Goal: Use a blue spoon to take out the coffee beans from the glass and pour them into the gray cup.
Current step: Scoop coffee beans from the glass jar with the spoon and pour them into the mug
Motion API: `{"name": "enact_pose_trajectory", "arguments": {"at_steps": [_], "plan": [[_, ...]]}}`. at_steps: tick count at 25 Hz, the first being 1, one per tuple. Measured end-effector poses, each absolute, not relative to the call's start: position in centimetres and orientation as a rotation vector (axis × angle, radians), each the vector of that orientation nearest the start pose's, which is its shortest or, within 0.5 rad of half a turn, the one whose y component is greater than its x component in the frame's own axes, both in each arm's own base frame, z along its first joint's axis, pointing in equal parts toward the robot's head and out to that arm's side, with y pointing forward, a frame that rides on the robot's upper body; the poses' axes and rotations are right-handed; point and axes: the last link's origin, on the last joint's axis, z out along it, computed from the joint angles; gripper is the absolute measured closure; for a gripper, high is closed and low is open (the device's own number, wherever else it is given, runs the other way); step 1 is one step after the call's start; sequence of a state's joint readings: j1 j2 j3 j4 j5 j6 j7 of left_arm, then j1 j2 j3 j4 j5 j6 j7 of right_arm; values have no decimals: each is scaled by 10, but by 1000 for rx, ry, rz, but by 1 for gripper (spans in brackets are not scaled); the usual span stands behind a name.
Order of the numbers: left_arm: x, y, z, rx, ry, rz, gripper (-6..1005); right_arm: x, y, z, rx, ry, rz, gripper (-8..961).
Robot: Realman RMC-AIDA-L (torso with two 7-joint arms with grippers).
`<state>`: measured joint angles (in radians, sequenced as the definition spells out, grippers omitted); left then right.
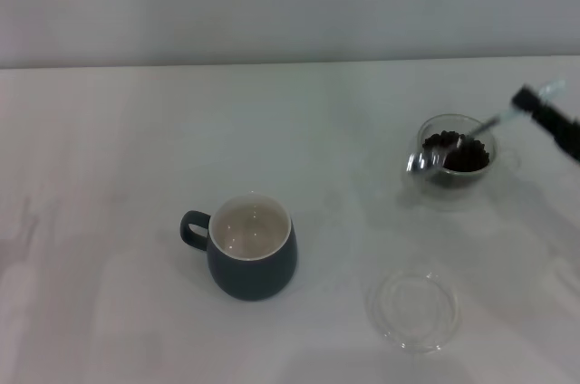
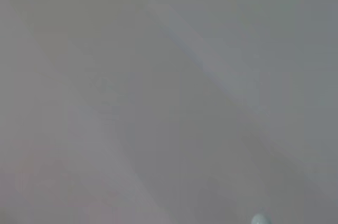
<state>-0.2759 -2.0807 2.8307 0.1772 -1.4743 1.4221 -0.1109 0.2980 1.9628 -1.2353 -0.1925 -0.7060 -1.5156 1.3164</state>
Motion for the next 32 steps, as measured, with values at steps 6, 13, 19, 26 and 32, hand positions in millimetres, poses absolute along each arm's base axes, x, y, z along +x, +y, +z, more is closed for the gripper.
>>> {"name": "enact_pose_trajectory", "arguments": {"at_steps": [6, 13, 19, 26, 32], "plan": [[-354, 263, -7, -1423, -566, -736, 125, 323, 324, 52, -1874, 890, 1262, 811], [-351, 263, -11, -1420, -592, -762, 126, 315, 336, 59, -1930, 666, 1133, 813], [-352, 263, -10, -1408, -600, -765, 127, 319, 333, 59, -1986, 564, 1040, 813], [-351, 267, -8, -1406, -589, -767, 126, 324, 329, 53, -2042, 535, 954, 813], [-348, 272, -7, -1411, -575, -771, 126, 330, 331, 50, -2033, 547, 900, 813]]}}
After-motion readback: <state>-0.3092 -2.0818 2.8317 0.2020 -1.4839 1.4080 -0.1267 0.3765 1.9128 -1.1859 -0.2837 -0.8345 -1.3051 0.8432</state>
